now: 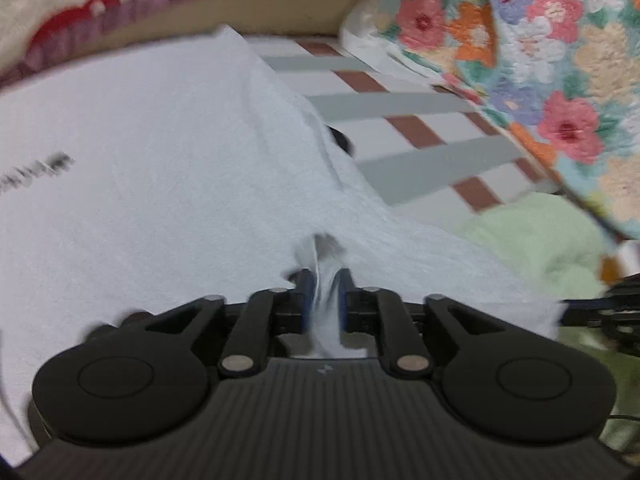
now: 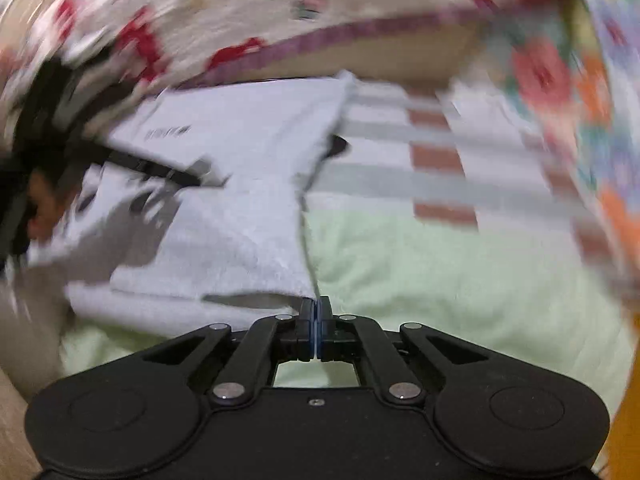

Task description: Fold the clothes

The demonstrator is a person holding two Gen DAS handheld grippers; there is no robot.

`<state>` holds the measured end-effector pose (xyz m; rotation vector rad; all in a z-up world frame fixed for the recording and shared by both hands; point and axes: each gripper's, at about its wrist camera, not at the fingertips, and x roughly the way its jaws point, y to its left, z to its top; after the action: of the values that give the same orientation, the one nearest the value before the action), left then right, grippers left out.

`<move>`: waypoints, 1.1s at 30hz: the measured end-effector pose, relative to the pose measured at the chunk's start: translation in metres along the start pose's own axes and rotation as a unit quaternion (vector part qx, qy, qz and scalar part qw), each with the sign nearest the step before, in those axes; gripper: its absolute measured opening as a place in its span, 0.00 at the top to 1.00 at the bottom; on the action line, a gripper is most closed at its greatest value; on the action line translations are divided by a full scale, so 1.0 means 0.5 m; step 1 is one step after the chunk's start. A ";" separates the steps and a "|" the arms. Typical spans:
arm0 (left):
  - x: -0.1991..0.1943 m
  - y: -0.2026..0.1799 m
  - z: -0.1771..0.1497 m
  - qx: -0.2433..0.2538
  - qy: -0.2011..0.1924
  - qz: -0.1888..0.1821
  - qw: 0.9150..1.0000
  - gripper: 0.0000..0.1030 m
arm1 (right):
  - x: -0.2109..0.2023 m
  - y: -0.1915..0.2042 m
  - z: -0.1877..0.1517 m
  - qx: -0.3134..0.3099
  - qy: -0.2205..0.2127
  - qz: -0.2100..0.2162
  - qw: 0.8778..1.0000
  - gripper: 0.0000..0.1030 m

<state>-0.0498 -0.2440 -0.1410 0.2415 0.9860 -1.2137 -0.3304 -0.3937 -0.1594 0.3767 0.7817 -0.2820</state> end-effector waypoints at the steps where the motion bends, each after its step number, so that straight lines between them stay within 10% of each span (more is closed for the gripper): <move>1: 0.000 0.000 -0.006 0.000 0.012 -0.023 1.000 0.64 | 0.003 -0.011 -0.001 0.023 -0.002 0.014 1.000 1.00; 8: -0.022 0.003 -0.029 -0.005 0.025 -0.010 1.000 0.64 | -0.015 -0.008 0.003 -0.012 -0.023 0.023 0.999 1.00; 10: -0.015 0.001 -0.027 0.012 0.030 0.130 0.991 0.65 | -0.015 -0.015 0.003 -0.012 -0.020 0.015 1.000 1.00; 12: -0.012 -0.015 -0.030 0.070 0.024 0.277 0.958 0.66 | -0.018 -0.024 0.001 -0.016 -0.020 -0.001 1.000 1.00; 19: -0.073 0.002 -0.026 0.006 0.029 0.139 0.990 0.57 | 0.001 -0.047 0.024 0.065 -0.018 0.060 0.996 0.86; 22: -0.111 0.029 -0.023 -0.004 0.045 0.170 0.984 0.54 | 0.026 -0.063 0.028 0.131 -0.008 0.097 0.987 0.57; 27: -0.247 0.153 -0.056 -0.083 0.038 0.223 0.971 0.46 | 0.079 -0.095 0.005 0.232 0.030 0.147 0.961 0.55; 33: -0.416 0.302 -0.181 -0.168 0.026 0.314 0.934 0.44 | 0.103 -0.084 -0.036 0.271 0.048 0.171 0.946 0.54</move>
<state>0.0321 0.0107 -0.0896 0.2889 1.0380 -0.4472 -0.3230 -0.4288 -0.2179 1.0422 0.7119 -0.1486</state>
